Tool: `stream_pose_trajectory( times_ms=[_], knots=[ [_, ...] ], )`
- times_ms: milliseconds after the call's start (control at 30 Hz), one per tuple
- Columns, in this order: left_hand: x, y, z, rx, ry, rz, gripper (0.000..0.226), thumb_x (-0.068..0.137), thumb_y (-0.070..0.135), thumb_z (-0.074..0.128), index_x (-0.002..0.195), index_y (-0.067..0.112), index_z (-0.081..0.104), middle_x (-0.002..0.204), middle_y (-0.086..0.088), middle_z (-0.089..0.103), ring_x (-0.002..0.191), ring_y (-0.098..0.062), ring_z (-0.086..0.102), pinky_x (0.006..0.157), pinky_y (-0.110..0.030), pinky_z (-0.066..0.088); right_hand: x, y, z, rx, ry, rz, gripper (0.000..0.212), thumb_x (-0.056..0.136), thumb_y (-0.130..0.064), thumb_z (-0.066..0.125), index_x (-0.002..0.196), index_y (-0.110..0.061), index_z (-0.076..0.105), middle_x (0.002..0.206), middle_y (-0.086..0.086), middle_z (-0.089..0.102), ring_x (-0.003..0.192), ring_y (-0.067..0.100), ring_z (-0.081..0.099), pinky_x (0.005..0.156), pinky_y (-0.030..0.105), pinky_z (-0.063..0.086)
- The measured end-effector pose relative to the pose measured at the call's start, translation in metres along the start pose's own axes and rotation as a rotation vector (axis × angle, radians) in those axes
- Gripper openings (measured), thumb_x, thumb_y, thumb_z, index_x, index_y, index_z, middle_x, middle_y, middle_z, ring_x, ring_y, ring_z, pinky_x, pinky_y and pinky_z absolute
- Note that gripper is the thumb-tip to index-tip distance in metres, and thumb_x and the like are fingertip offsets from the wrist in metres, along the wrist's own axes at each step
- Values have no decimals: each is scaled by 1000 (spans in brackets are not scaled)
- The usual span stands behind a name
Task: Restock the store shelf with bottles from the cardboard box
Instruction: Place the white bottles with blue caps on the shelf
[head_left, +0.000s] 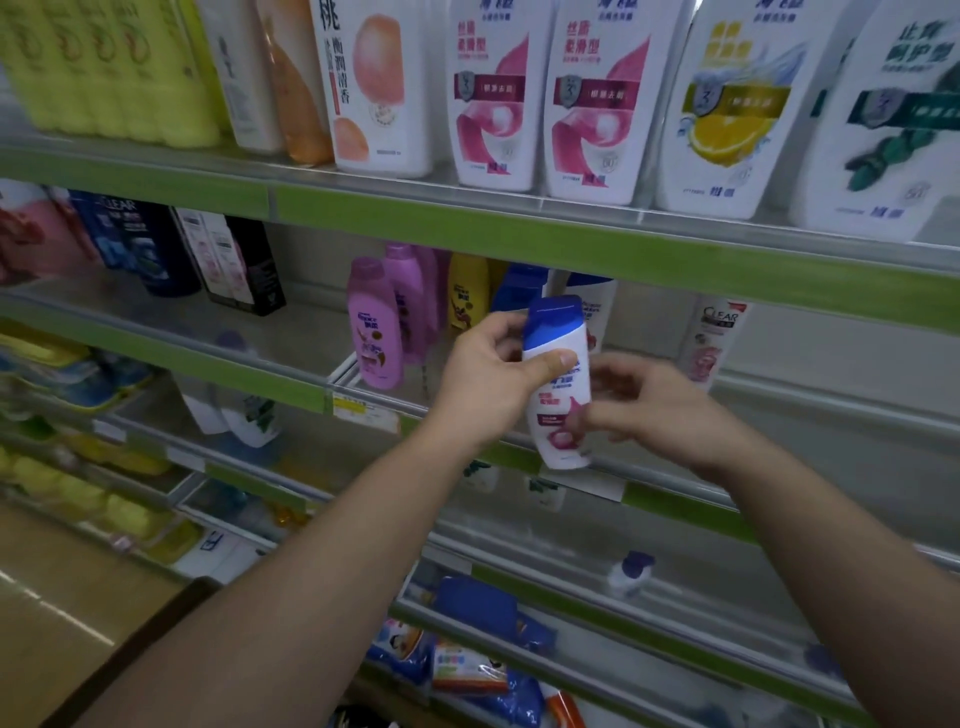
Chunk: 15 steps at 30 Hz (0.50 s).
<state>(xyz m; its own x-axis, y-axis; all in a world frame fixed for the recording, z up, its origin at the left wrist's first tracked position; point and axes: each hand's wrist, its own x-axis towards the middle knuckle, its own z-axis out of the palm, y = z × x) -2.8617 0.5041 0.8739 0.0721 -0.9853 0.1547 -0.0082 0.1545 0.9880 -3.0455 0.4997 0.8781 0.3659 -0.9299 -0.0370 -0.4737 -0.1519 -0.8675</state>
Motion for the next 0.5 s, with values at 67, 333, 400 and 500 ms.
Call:
stream_pose_trajectory(
  times_ms=[67, 333, 400, 500],
  knots=[
    [6, -1, 13, 38, -32, 14, 41, 79, 3, 79, 116, 8, 62, 102, -7, 76, 91, -21, 74, 81, -40, 61, 0, 8, 3, -10, 73, -9, 32, 77, -14, 82, 105, -25, 71, 92, -10, 78, 83, 4, 73, 69, 15, 55],
    [-4, -4, 29, 167, 51, -7, 52, 84, 22, 78, 132, 14, 59, 121, 2, 68, 110, -9, 64, 97, -28, 53, 34, 28, -9, 31, 279, 115, 34, 75, -35, 85, 103, -23, 70, 93, -6, 75, 82, 10, 69, 73, 30, 55],
    [-24, -9, 14, 217, 65, -29, 46, 87, 23, 74, 131, 19, 61, 118, 6, 67, 108, -7, 63, 94, -23, 52, 49, 34, -9, 72, 303, 186, 45, 69, -41, 88, 107, -23, 72, 104, -5, 75, 94, 16, 70, 87, 41, 58],
    [-57, -25, -18, 256, 92, -96, 22, 89, 18, 71, 111, 21, 70, 102, 7, 71, 91, 0, 66, 77, -11, 53, 67, 39, -4, 154, 317, 193, 27, 74, -26, 86, 93, -29, 68, 99, -9, 73, 92, 12, 66, 93, 44, 57]
  ],
)
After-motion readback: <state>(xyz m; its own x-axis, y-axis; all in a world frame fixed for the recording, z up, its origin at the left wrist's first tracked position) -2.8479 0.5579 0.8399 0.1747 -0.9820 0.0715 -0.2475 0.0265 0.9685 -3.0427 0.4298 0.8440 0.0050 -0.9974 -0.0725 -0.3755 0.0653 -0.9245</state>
